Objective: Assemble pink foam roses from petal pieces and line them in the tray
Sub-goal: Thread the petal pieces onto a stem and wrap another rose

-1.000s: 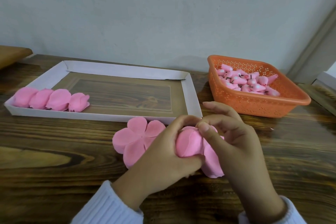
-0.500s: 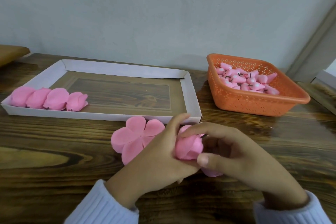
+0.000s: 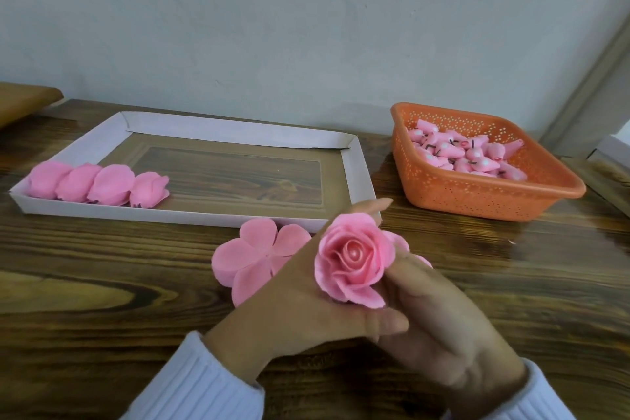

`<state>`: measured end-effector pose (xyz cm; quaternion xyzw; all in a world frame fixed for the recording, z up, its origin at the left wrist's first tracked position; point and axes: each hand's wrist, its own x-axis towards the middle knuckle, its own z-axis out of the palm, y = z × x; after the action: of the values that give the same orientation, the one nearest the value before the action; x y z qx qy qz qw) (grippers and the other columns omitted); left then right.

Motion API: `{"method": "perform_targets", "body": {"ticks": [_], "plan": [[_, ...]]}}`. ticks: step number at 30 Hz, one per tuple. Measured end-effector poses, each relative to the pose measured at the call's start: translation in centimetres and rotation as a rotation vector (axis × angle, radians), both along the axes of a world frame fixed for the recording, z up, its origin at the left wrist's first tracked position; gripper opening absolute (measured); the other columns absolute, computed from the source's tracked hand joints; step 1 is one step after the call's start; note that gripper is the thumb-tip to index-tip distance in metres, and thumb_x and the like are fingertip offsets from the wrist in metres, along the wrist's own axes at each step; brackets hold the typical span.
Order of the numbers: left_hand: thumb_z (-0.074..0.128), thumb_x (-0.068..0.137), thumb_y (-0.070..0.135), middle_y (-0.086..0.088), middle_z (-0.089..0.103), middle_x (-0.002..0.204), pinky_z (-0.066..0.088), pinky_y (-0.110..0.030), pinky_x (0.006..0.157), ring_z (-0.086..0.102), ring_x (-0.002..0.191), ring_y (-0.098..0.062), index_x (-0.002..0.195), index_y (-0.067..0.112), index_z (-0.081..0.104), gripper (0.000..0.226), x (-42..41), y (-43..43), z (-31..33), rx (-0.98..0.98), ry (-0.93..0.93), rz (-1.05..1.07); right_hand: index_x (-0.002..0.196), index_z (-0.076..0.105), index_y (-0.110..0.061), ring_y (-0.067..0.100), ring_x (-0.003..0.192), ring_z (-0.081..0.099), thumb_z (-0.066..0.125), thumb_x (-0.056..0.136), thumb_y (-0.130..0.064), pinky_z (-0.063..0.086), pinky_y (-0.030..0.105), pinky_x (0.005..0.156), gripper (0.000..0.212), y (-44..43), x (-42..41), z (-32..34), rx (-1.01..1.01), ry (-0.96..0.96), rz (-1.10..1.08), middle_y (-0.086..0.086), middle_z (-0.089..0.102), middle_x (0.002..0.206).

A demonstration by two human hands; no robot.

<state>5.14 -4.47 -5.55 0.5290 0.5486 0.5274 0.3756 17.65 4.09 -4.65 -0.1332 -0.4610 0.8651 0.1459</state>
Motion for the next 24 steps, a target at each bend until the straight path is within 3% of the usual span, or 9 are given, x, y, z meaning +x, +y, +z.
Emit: {"method": "perform_targets", "body": {"ticks": [2, 5, 8, 11, 13, 16, 18, 21, 24], "plan": [[0.074, 0.073, -0.010, 0.052, 0.055, 0.075, 0.040, 0.003, 0.068, 0.053, 0.079, 0.029, 0.098, 0.038, 0.044, 0.062, 0.0, -0.5, -0.1, 0.041, -0.043, 0.052, 0.108, 0.072, -0.016, 0.021, 0.108, 0.062, 0.052, 0.096, -0.029, 0.055, 0.031, 0.084, 0.028, -0.3, -0.2, -0.1, 0.013, 0.005, 0.053, 0.003, 0.071, 0.108], [0.078, 0.070, 0.005, 0.026, 0.070, 0.096, 0.046, -0.005, 0.076, 0.064, 0.093, 0.008, 0.106, 0.029, 0.060, 0.047, 0.5, 0.0, 0.3, 0.205, -0.007, 0.075, 0.119, 0.066, -0.013, 0.018, 0.114, 0.062, 0.050, 0.101, -0.024, 0.049, 0.038, 0.100, 0.026, -0.6, -0.7, -0.7, 0.001, 0.004, 0.076, 0.005, 0.067, 0.118], [0.079, 0.072, 0.010, 0.009, 0.071, 0.107, 0.048, -0.012, 0.082, 0.065, 0.103, -0.006, 0.102, 0.018, 0.069, 0.033, 1.0, 0.3, 0.6, 0.340, -0.107, 0.104, 0.126, 0.060, -0.015, 0.020, 0.122, 0.054, 0.056, 0.096, -0.031, 0.030, 0.048, 0.112, 0.035, -0.7, -0.8, -1.1, -0.038, 0.020, 0.097, 0.007, 0.060, 0.128], [0.072, 0.073, 0.023, 0.004, 0.072, 0.100, 0.052, -0.018, 0.080, 0.068, 0.098, -0.011, 0.090, 0.021, 0.072, 0.017, 1.1, 0.4, 0.8, 0.392, -0.183, 0.140, 0.139, 0.046, -0.009, 0.023, 0.122, 0.052, 0.071, 0.085, -0.035, 0.038, 0.041, 0.106, 0.066, -0.5, -0.6, -0.6, -0.070, 0.096, 0.172, 0.011, 0.052, 0.135], [0.070, 0.072, 0.026, 0.001, 0.073, 0.097, 0.054, -0.024, 0.079, 0.069, 0.095, -0.015, 0.089, 0.024, 0.072, 0.017, 1.2, 0.3, 0.8, 0.394, -0.225, 0.154, 0.143, 0.037, -0.001, 0.028, 0.125, 0.048, 0.076, 0.080, -0.033, 0.036, 0.045, 0.107, 0.081, -0.5, -0.7, -0.6, -0.068, 0.110, 0.169, 0.018, 0.047, 0.139], [0.073, 0.068, 0.026, -0.004, 0.072, 0.097, 0.055, -0.026, 0.079, 0.069, 0.094, -0.018, 0.097, 0.020, 0.070, 0.030, 1.3, 0.5, 0.8, 0.365, -0.250, 0.143, 0.143, 0.034, 0.003, 0.040, 0.139, 0.033, 0.060, 0.092, -0.022, 0.018, 0.056, 0.116, 0.062, -0.8, -0.9, -0.9, -0.065, 0.077, 0.098, 0.026, 0.035, 0.149], [0.075, 0.066, 0.023, -0.003, 0.072, 0.100, 0.054, -0.023, 0.079, 0.069, 0.095, -0.015, 0.106, 0.017, 0.065, 0.041, 1.3, 0.6, 0.6, 0.333, -0.265, 0.094, 0.141, 0.040, -0.001, 0.036, 0.138, 0.036, 0.056, 0.094, -0.021, 0.027, 0.053, 0.113, 0.054, -0.8, -1.0, -0.8, -0.112, 0.098, 0.097, 0.024, 0.039, 0.147], [0.078, 0.069, 0.016, 0.001, 0.070, 0.104, 0.052, -0.017, 0.080, 0.067, 0.098, -0.010, 0.107, 0.019, 0.065, 0.041, 1.5, 0.4, 0.7, 0.316, -0.223, 0.073, 0.129, 0.056, -0.009, 0.026, 0.123, 0.054, 0.078, 0.078, -0.028, 0.046, 0.042, 0.100, 0.059, -0.7, -0.9, -0.7, -0.143, 0.164, 0.127, 0.014, 0.056, 0.130], [0.075, 0.071, 0.025, 0.004, 0.071, 0.102, 0.053, -0.018, 0.076, 0.068, 0.096, -0.010, 0.102, 0.022, 0.069, 0.032, 1.4, 0.3, 0.8, 0.333, -0.190, 0.151, 0.127, 0.058, -0.011, 0.022, 0.121, 0.053, 0.076, 0.080, -0.033, 0.039, 0.044, 0.105, 0.055, -1.3, -1.1, -0.5, -0.071, 0.153, 0.116, 0.011, 0.059, 0.128]]}}
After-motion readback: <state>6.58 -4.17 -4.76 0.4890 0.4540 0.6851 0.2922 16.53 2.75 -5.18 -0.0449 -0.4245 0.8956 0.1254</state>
